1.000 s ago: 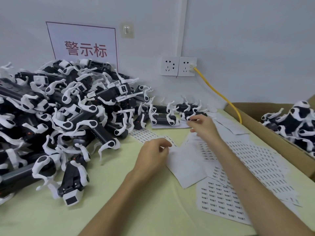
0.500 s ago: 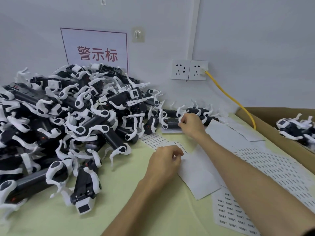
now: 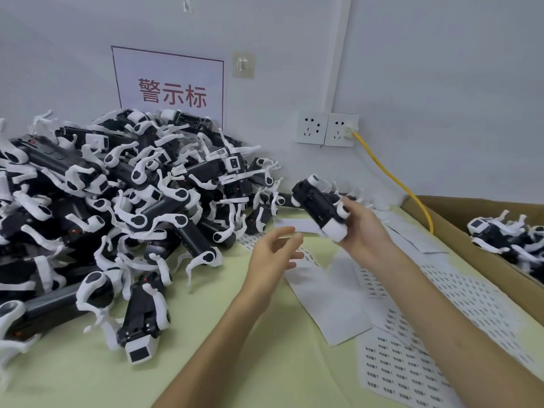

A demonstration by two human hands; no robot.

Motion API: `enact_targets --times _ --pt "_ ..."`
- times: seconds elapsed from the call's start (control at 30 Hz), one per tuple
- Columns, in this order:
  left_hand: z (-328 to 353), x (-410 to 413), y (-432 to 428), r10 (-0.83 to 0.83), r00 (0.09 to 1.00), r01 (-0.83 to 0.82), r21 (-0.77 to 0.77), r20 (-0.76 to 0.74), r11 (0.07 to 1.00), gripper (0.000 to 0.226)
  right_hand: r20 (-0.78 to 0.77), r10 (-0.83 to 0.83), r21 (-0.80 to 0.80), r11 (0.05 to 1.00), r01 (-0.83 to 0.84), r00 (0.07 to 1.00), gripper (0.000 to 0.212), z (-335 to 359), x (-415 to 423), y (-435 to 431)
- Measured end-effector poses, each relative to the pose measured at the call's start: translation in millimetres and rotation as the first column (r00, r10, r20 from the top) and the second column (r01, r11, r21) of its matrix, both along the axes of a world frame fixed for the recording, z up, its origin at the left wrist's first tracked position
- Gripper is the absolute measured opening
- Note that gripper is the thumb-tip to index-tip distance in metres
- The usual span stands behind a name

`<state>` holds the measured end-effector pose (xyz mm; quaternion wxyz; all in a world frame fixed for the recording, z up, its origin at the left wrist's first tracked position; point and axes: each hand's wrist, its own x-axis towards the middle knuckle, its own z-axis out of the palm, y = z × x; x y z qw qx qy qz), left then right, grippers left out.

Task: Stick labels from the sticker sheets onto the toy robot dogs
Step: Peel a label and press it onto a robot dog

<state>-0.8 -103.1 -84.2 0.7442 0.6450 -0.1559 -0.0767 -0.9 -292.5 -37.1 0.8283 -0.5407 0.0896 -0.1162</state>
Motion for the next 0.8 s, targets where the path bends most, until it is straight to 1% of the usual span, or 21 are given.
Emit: enact_targets --times 0.03,0.07,0.13,0.2,0.27,0.33,0.4,0.47,0.5,0.53,0.6,0.7,0.73,0.8 --pt "1 0 0 -0.028 0.999 0.026 -0.034 -0.044 0.999 0.029 0.02 0.072 0.006 0.997 -0.072 0.997 0.025 -4 -11 6" --pt "1 0 0 -0.045 0.997 0.042 -0.044 -0.069 0.998 0.035 0.029 0.132 -0.019 0.991 -0.132 0.991 0.029 -8 -21 13" --pt "2 -2 -1 -0.052 0.997 0.049 -0.043 -0.064 0.998 0.037 0.027 0.201 -0.138 0.971 -0.195 0.979 0.039 -17 -37 24" --pt "3 -4 -2 -0.043 0.998 0.038 -0.094 -0.052 0.995 0.031 0.03 0.192 -0.278 0.944 -0.176 0.981 0.037 -24 -44 31" --pt "5 -5 -1 -0.021 0.999 0.014 -0.159 -0.044 0.987 0.027 0.057 0.154 -0.313 0.941 -0.129 0.986 0.04 -25 -46 35" --pt "5 -4 -1 0.021 1.0 -0.022 -0.18 -0.003 0.983 0.024 0.09 0.113 -0.301 0.95 -0.081 0.99 0.034 -23 -47 35" --pt "5 -6 -2 0.054 0.998 -0.046 -0.172 0.044 0.984 0.022 0.099 0.054 -0.353 0.936 -0.015 0.994 0.035 -22 -48 33" --pt "5 -8 -2 0.044 0.993 -0.026 -0.161 0.106 0.987 0.025 0.134 -0.015 -0.453 0.888 0.075 0.991 0.046 -23 -47 31" --pt "6 -9 -2 0.024 0.989 -0.003 -0.139 0.146 0.99 0.028 0.174 -0.018 -0.468 0.878 0.099 0.985 0.05 -23 -47 30" --pt "7 -10 -3 -0.007 0.982 0.028 -0.107 0.186 0.994 0.031 0.21 0.003 -0.46 0.883 0.096 0.978 0.051 -22 -48 29" --pt "9 -12 -3 -0.091 0.969 0.104 -0.045 0.23 0.994 0.035 0.242 0.078 -0.428 0.903 0.035 0.967 0.05 -20 -48 25" --pt "9 -14 -1 -0.239 0.948 0.235 0.043 0.211 0.971 0.038 0.23 0.176 -0.493 0.869 -0.041 0.957 0.053 -18 -50 20" --pt "8 -14 0 -0.265 0.943 0.257 0.069 0.202 0.964 0.036 0.215 0.189 -0.526 0.849 -0.049 0.958 0.052 -19 -50 18" --pt "8 -14 0 -0.261 0.952 0.252 0.075 0.16 0.965 0.038 0.161 0.19 -0.57 0.819 -0.066 0.968 0.047 -19 -49 16"
